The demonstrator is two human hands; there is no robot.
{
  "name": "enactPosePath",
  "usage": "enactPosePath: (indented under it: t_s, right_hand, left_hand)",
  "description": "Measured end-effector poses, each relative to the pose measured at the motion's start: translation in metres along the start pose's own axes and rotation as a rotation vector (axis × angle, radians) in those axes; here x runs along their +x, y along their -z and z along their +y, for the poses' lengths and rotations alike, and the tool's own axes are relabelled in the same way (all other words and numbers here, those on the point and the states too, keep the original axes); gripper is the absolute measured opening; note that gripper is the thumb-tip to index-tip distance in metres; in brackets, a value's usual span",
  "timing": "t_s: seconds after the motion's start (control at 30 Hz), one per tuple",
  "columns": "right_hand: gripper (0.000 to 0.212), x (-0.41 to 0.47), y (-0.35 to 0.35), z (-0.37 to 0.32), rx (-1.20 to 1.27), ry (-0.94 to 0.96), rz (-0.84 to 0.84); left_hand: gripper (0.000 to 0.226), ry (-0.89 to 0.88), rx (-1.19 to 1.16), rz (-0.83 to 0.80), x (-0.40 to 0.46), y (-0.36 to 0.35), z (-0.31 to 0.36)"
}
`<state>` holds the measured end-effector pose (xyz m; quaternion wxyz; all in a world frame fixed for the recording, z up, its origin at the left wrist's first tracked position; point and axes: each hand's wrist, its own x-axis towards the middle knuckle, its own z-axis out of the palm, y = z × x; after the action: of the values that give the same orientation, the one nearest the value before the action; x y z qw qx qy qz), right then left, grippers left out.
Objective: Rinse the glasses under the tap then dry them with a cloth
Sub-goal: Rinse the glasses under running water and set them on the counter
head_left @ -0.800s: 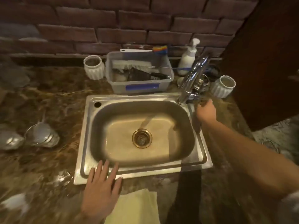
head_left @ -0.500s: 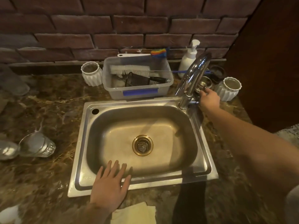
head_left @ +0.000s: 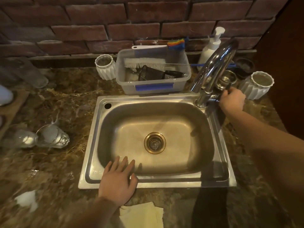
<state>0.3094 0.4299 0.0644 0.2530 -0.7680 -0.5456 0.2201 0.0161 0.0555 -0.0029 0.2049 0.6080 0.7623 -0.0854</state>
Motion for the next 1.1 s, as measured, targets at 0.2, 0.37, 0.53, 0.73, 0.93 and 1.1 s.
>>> enactPosePath:
  t_s: [0.2,0.37,0.53,0.73,0.93,1.1]
  right_hand:
    - [0.031,-0.005,0.003,-0.004,0.009,-0.036,-0.001]
    - [0.03,-0.006,0.004,-0.001,0.051,-0.028,-0.015]
    - [0.036,-0.051,0.005,0.005,0.213,-0.119,-0.028]
    - [0.016,-0.253,-0.035,-0.01,0.351,0.086,-0.224]
    - [0.025,-0.376,-0.139,-0.112,0.419,0.367,-0.724]
    - [0.078,-0.402,-0.202,-0.187,0.315,0.507,-0.855]
  left_hand:
    - [0.069,0.004,-0.02,0.003,-0.001,0.003,0.002]
    - [0.068,-0.015,-0.026,0.051,0.0,-0.001,0.0]
    - [0.066,-0.01,-0.067,0.127,-0.031,-0.01,-0.013]
    - [0.056,0.048,-0.066,0.175,-0.076,-0.022,-0.059]
    - [0.053,0.07,-0.041,0.186,-0.071,-0.026,-0.056]
    - [0.051,0.039,-0.118,0.22,-0.073,-0.022,-0.058]
